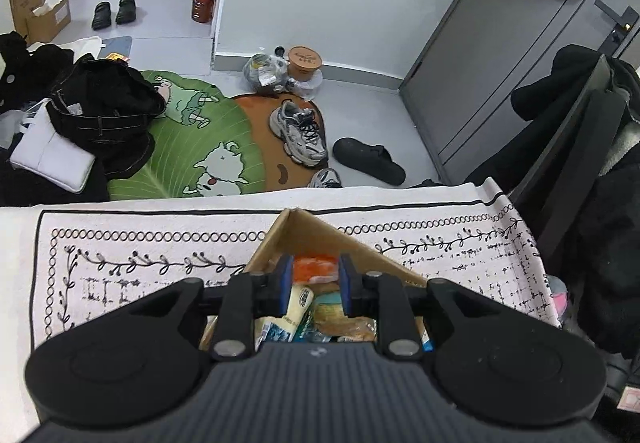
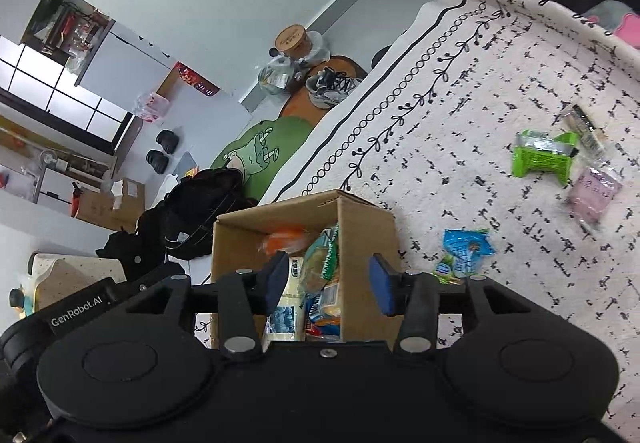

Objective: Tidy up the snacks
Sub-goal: 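Carry both snacks over the box and open both tools to drop them, then withdraw both open tools from the box toward the remaining snacks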

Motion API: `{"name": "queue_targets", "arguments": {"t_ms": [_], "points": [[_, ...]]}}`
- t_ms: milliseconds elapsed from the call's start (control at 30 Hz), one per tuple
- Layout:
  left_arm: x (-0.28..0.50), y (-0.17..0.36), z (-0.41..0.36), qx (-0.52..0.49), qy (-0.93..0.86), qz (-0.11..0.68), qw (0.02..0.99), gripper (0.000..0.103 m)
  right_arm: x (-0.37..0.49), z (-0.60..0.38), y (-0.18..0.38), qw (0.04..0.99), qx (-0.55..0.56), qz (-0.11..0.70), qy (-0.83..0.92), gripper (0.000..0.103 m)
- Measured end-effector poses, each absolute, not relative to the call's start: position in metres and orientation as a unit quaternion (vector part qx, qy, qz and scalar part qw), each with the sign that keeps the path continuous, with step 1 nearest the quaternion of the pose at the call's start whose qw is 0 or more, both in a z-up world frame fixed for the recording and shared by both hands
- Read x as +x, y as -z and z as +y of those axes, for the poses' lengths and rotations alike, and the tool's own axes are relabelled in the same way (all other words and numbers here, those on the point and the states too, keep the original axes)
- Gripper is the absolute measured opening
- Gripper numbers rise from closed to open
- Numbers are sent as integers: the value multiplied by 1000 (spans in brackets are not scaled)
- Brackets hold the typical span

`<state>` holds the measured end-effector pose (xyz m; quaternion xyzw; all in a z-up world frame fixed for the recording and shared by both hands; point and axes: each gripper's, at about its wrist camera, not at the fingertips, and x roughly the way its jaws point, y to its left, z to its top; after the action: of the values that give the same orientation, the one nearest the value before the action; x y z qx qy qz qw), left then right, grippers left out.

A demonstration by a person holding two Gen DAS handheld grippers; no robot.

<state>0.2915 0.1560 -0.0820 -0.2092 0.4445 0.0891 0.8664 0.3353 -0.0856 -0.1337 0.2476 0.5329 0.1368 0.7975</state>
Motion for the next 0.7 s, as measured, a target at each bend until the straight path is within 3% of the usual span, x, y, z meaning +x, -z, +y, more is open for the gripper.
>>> {"name": "queue_targets", "arguments": {"t_ms": [167, 467, 700], "points": [[283, 77, 151, -200, -102, 445, 867, 30, 327, -100, 126, 804, 245, 525, -134, 58], [268, 61, 124, -180, -102, 443, 872, 55, 310, -131, 113, 817, 232, 514, -123, 75], [253, 60, 102, -164, -101, 457, 869, 68, 295, -153, 105, 824, 220, 507, -127, 81]]}}
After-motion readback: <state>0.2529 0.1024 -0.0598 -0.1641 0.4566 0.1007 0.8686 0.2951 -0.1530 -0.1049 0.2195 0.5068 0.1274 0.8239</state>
